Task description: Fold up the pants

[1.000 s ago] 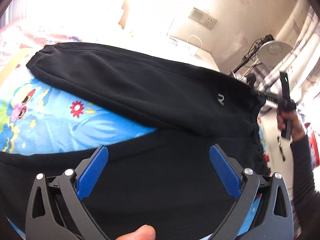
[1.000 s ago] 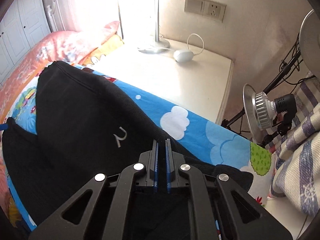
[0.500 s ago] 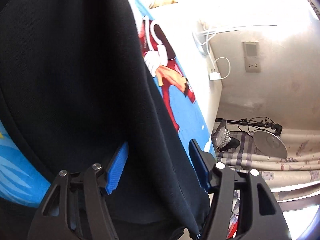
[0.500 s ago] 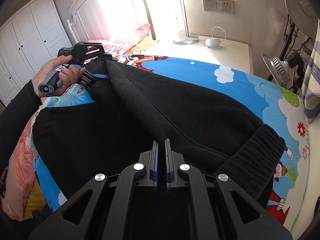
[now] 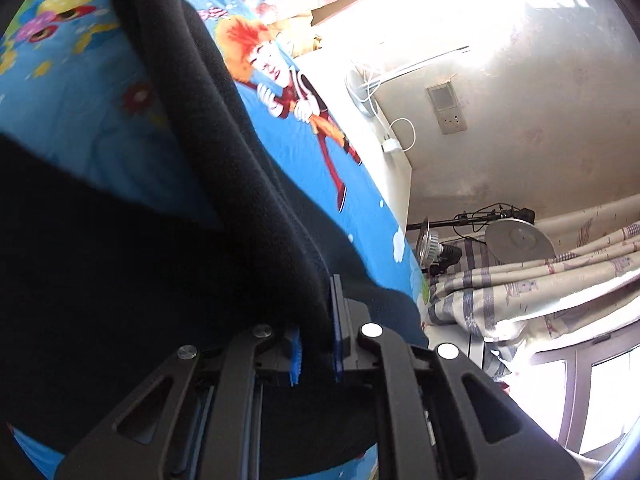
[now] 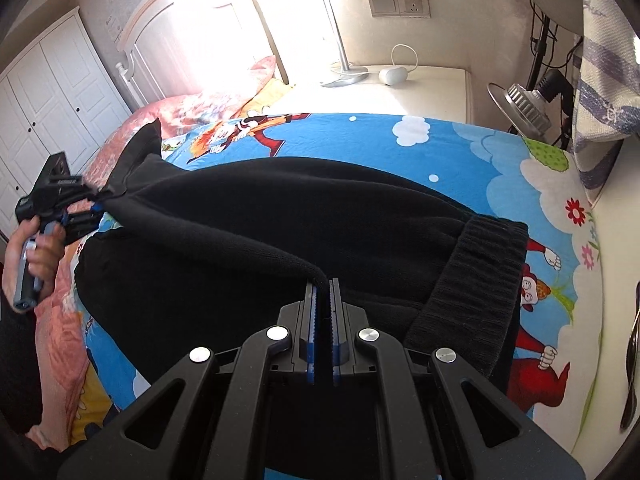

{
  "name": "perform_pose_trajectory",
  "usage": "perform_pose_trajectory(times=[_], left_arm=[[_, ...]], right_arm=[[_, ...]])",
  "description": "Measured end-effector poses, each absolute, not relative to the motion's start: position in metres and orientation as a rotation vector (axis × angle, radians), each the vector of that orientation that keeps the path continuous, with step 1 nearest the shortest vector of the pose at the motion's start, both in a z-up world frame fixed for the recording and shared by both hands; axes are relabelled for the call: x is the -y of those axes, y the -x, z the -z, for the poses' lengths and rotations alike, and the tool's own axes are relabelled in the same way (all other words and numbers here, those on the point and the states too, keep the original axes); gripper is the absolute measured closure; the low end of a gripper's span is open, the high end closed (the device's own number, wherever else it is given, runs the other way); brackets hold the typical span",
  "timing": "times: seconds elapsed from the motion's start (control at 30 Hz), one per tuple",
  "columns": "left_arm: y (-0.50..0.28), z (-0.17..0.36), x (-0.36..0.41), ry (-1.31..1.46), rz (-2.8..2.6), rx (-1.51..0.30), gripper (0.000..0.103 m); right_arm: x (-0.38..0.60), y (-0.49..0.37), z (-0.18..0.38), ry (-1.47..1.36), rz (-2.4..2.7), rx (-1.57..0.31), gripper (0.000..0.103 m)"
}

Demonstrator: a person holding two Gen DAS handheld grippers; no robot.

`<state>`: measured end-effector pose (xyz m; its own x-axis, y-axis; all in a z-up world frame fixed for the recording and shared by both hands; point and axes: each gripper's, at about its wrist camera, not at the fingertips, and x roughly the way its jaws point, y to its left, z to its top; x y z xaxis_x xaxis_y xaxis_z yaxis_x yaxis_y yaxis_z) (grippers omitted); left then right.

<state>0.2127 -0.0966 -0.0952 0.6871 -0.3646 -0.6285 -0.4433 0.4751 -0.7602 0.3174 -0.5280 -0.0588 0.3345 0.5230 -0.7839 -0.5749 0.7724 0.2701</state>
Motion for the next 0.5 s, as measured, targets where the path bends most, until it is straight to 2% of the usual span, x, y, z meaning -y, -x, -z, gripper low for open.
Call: perform_pose_trajectory(times=[0.13, 0.27, 0.33, 0.4, 0.5], left_arm=[[-0.143, 0.139, 0.131, 1.171, -0.057, -0.893, 0.092], [-0.121, 0.164, 0.143, 1.195, -0.063, -0.887, 0.092], [-0.122, 0.164, 0.146, 1.191, -0.055, -0.874, 0.092], [-0.125, 0.162, 0.148, 1.180, -0.053, -0.870, 0.092], [-0.122, 0.163, 0.149, 1.174, -0.043, -0.864, 0.092]], right_arm=[[0.549, -0.286, 0.078, 0.036, -0.685, -1.054, 0.097], [0.574, -0.259, 0.099, -0.074, -0.684, -1.101, 0.095], [0.588, -0.248, 0.103, -0.147, -0.684, -1.098, 0.090], [0.603, -0.241, 0.103, -0.244, -0.671, -1.094, 0.069], [0.624, -0.239, 0.102, -0.352, -0.631, -1.082, 0.065]])
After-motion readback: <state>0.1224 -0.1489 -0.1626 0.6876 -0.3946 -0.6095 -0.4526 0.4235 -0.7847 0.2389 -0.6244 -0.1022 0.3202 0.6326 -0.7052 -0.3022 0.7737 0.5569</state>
